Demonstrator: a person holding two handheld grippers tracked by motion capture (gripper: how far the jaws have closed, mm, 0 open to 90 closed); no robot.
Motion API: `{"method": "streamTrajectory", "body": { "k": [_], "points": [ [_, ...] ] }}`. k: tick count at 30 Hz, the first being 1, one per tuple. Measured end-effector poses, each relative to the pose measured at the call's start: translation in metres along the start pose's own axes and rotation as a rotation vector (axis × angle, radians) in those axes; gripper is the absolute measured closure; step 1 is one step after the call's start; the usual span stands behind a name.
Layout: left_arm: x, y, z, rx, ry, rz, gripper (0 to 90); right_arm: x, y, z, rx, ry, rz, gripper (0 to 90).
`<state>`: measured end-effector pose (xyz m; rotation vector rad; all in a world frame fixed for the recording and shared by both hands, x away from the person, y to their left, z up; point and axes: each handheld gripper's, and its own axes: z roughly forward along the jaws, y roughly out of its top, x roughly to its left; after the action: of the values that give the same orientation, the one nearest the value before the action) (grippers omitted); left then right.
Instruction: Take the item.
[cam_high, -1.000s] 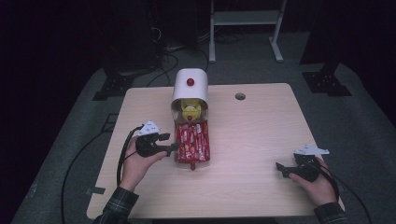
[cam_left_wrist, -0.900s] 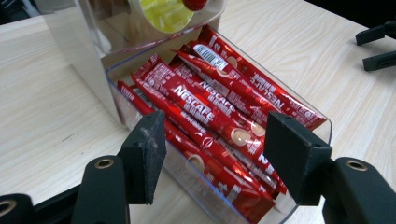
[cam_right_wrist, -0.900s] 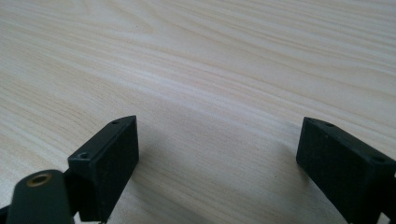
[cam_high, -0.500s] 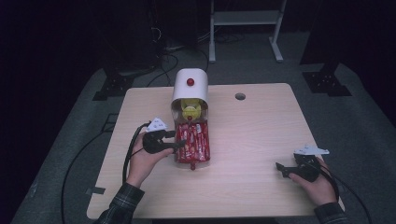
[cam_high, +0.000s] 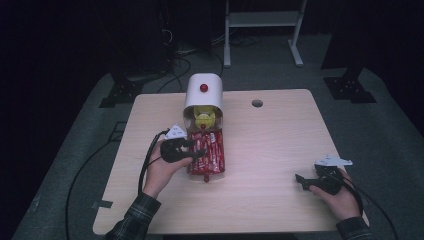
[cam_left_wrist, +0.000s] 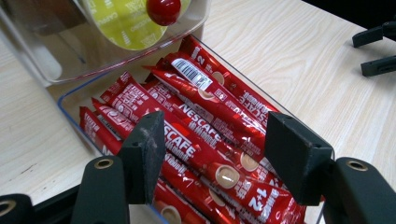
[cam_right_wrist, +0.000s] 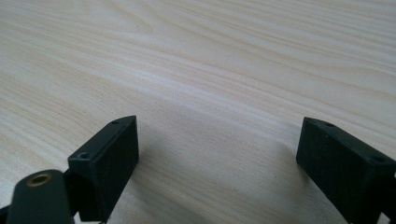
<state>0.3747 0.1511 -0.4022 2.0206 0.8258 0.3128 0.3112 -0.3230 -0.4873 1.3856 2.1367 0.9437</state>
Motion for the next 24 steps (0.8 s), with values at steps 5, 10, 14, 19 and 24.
{"method": "streamTrajectory", "body": {
  "k": [5,10,14,19,24],
  "points": [
    [-0.002,0.002,0.007,0.004,-0.003,-0.002,37.7,0.000,0.000,0.000,0.000,0.000,0.000,11.8],
    [-0.004,0.004,0.013,0.016,-0.002,0.003,36.4,0.000,0.000,0.000,0.000,0.000,0.000,11.9],
    [-0.006,0.008,0.018,0.026,0.003,0.008,36.2,0.000,0.000,0.000,0.000,0.000,0.000,11.9],
    [-0.008,0.009,0.027,0.044,0.006,0.009,36.2,0.000,0.000,0.000,0.000,0.001,-0.001,11.9],
    [-0.011,0.008,0.033,0.059,0.014,0.008,36.1,0.000,0.000,0.000,0.000,0.001,-0.001,12.0]
  ]
}}
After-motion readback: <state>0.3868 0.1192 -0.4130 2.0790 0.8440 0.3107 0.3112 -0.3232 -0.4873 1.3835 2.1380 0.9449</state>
